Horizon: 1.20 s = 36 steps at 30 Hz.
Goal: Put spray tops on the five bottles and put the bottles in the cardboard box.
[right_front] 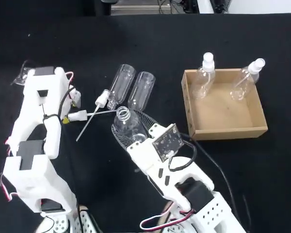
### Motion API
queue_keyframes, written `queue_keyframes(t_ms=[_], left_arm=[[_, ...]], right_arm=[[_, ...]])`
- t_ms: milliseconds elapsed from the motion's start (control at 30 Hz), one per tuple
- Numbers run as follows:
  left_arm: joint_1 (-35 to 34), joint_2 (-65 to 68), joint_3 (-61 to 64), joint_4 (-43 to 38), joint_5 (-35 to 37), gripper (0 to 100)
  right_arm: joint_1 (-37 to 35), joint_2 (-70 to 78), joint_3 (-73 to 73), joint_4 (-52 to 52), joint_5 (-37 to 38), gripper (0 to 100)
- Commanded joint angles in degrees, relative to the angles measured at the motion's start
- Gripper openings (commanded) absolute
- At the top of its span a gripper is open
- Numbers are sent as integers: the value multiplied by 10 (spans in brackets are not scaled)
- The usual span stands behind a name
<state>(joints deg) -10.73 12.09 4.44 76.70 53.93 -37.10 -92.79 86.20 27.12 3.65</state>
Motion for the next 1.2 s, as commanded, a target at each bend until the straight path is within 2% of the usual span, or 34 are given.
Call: queue_keyframes(t_ms=[0, 200, 333, 433, 733, 967, 1067, 1167], left_arm=[[-1, -2, -99, 87, 9, 200], [21, 36, -73, 47, 11, 213], [16, 63, -70, 41, 64, 344], [21, 74, -70, 41, 74, 412], [53, 75, -48, 37, 75, 298], [50, 68, -65, 26, 69, 292], [49, 57, -136, 58, 3, 290], [55, 58, -197, 86, -159, 289]], right_arm=[[-5, -12, 0, 3, 3, 10], [-5, -12, 1, 3, 3, 10], [-5, -12, 2, 3, 3, 10], [-5, -12, 2, 3, 3, 10], [-5, -12, 2, 3, 3, 10], [-5, -12, 2, 3, 3, 10], [-5, -12, 2, 3, 3, 10], [-5, -12, 2, 3, 3, 10]])
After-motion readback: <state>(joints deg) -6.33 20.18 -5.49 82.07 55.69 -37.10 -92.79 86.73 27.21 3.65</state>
